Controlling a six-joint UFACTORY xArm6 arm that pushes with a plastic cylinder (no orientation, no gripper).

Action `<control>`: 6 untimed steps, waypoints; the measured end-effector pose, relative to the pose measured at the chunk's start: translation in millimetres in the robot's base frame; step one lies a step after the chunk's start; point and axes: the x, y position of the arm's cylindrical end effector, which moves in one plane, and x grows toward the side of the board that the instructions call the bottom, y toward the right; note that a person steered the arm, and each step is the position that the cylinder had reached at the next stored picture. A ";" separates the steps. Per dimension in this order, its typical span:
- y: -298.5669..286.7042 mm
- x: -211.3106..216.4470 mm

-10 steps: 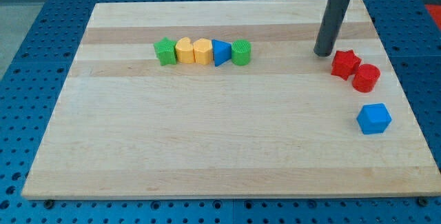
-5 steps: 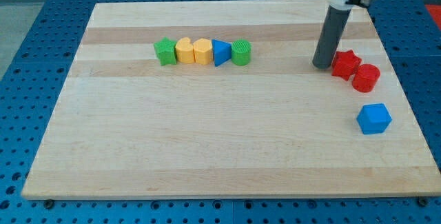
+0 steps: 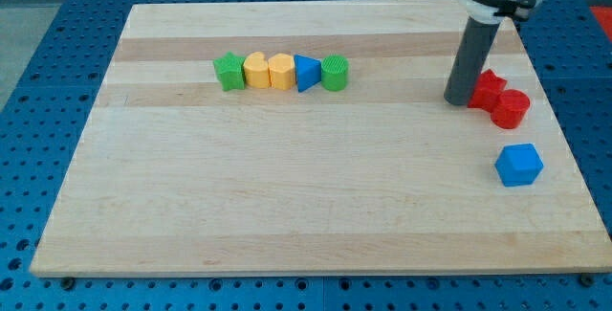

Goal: Push red star above red circle

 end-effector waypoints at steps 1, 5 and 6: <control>0.2 2.5; 15.8 -2.3; 23.9 -6.3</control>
